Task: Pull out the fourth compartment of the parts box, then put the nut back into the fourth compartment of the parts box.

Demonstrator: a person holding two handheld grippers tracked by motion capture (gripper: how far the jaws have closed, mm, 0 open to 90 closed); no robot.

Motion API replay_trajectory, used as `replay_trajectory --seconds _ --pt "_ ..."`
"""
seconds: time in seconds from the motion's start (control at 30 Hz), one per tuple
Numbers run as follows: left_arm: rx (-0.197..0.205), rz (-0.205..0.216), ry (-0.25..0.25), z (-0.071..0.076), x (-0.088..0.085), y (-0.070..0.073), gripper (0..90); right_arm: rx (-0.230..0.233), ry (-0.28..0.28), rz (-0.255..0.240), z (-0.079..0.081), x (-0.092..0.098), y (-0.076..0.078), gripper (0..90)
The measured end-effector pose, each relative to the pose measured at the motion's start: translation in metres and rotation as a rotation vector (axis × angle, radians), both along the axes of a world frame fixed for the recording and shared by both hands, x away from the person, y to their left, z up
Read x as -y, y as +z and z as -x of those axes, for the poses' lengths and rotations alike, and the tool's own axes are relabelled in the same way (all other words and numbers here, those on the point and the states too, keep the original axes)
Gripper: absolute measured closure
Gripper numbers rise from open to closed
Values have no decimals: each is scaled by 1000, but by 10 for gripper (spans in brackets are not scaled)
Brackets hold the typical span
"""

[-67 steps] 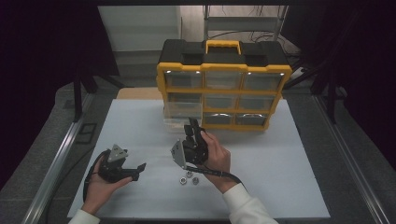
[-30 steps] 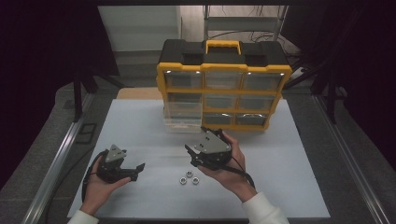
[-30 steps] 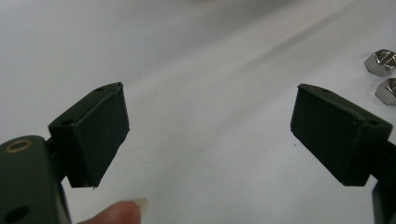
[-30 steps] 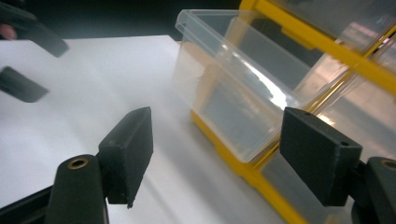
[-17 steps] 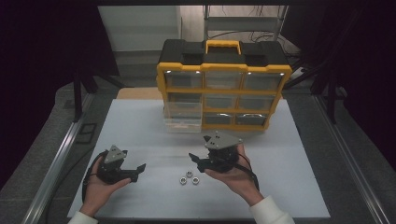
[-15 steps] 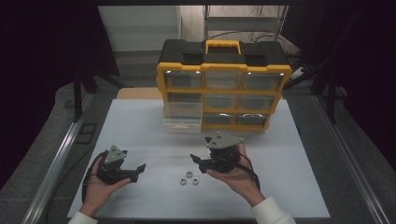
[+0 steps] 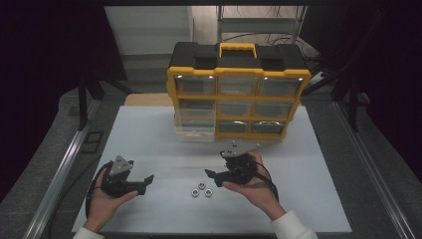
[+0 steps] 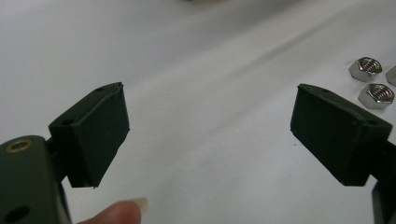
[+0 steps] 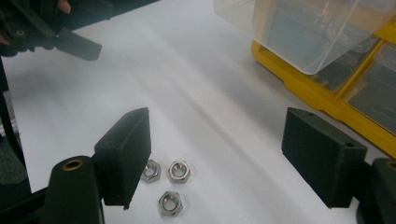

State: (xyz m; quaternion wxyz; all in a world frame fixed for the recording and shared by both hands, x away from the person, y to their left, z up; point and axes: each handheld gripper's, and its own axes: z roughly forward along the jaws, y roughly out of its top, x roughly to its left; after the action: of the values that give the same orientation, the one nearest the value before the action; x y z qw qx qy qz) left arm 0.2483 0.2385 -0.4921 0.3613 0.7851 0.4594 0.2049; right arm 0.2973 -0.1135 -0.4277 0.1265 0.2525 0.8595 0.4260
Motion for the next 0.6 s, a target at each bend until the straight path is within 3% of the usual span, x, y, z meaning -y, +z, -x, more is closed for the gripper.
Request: replay_trajectory --seconds 0.3,0.6 --pt "3 0 -12 -2 2 1 123 -9 16 61 4 -3 -1 252" --pt "4 -7 -28 -5 7 2 124 -64 51 158 8 -15 -11 251"
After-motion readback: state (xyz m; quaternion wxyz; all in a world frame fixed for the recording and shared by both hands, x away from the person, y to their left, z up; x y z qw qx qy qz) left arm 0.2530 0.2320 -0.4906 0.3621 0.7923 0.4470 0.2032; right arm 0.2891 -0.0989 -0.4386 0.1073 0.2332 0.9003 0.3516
